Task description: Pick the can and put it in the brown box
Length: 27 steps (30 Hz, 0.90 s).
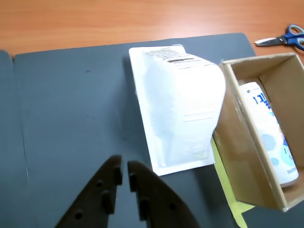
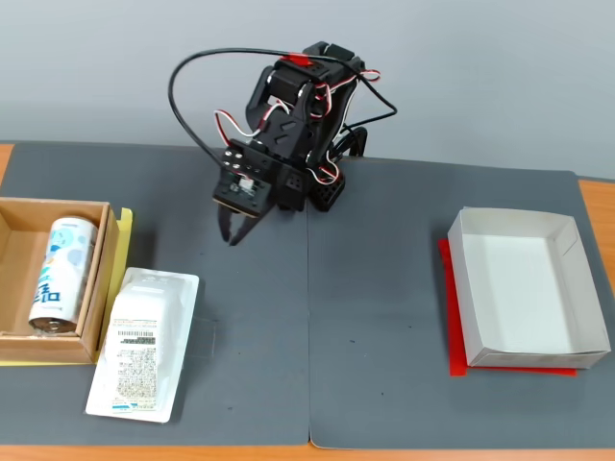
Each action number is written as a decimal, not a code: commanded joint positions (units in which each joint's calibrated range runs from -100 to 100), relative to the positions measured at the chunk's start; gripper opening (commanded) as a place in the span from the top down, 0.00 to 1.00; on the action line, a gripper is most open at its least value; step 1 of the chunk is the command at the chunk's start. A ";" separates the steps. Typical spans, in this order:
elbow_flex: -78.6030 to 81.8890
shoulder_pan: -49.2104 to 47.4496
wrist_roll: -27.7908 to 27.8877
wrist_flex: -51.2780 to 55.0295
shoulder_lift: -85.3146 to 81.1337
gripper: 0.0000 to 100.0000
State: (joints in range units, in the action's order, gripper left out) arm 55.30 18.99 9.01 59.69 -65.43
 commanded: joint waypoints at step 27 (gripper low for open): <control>41.62 -22.41 -3.28 0.33 -34.57 0.99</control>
State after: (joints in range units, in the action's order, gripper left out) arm 96.74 -3.62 8.13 59.69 -99.15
